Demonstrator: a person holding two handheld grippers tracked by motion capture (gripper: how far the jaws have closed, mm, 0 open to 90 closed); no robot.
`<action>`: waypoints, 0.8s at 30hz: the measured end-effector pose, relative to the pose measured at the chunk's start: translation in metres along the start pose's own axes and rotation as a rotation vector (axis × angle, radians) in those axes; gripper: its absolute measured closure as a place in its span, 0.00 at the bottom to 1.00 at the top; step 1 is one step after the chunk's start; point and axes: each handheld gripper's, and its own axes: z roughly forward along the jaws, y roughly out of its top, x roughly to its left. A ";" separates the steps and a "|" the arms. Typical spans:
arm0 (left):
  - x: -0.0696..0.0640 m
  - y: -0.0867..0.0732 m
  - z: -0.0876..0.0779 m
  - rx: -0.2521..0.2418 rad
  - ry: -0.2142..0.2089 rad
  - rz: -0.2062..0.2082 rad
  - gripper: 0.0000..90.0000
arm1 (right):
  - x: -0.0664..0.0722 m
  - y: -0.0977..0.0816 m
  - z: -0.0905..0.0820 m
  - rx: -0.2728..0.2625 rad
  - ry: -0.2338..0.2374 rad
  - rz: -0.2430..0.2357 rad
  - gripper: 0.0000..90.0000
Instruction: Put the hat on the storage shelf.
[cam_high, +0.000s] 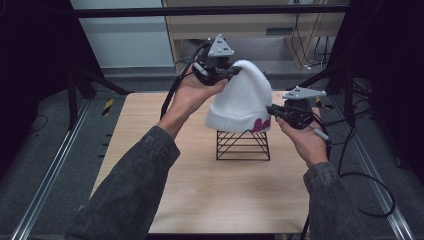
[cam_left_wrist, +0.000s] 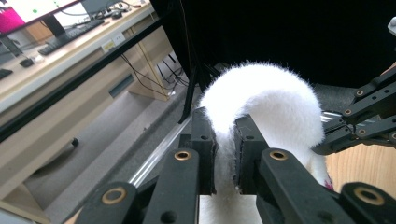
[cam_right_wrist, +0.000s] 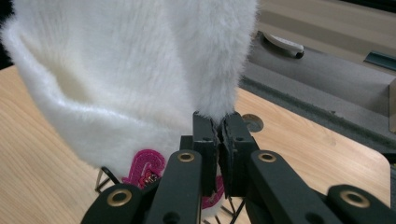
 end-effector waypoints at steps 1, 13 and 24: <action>0.000 -0.002 0.001 0.004 -0.001 -0.002 0.90 | 0.000 -0.002 0.001 0.004 0.001 0.000 0.95; -0.005 -0.015 -0.002 0.007 -0.018 -0.009 0.90 | 0.000 -0.010 0.001 0.025 0.007 0.001 0.96; -0.014 -0.024 0.011 0.043 -0.047 -0.002 0.90 | -0.005 -0.028 -0.002 0.055 -0.011 0.028 0.96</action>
